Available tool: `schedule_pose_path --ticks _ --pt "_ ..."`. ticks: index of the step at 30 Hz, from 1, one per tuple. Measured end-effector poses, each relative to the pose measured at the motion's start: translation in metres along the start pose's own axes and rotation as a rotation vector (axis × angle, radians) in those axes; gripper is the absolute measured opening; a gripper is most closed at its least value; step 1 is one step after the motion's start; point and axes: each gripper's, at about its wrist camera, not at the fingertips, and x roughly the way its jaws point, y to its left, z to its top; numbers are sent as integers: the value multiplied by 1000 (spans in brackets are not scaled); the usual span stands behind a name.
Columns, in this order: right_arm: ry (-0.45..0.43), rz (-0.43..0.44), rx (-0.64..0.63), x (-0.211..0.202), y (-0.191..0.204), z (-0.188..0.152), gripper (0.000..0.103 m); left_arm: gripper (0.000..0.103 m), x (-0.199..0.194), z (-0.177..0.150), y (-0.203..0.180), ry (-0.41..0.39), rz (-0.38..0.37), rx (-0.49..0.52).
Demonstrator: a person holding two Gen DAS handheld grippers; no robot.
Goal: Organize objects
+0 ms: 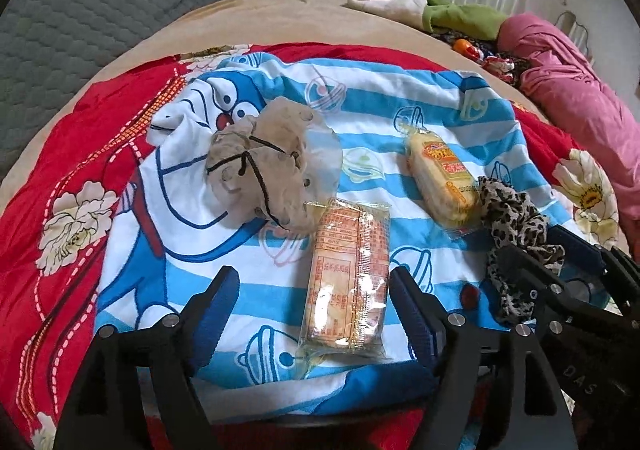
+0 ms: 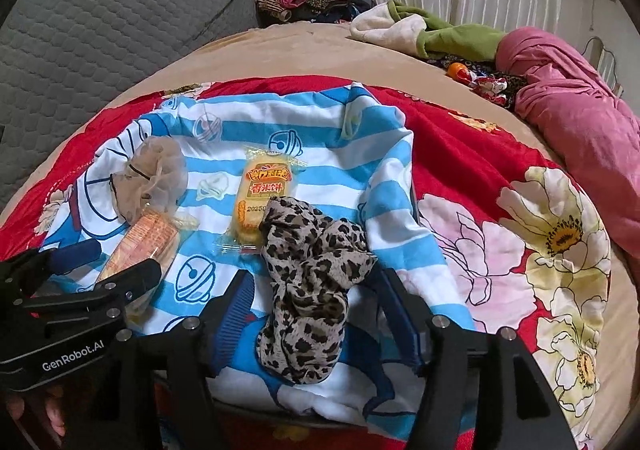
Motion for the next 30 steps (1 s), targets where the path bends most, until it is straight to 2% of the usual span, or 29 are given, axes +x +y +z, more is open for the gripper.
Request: schedule_pose_path --ticks 5,18,21,30 --pt "-10 0 2 -5 -1 1 66 82 -10 1 3 -10 -27 -8" --pt "-61 -19 -7 -25 2 5 71 85 -29 -2 7 -26 -24 -7" --pt "-62 -21 -18 -27 5 5 71 93 -36 -2 11 -35 -37 -20" --pt "-75 -28 -8 -41 5 4 71 102 -53 -2 14 -43 -37 -19"
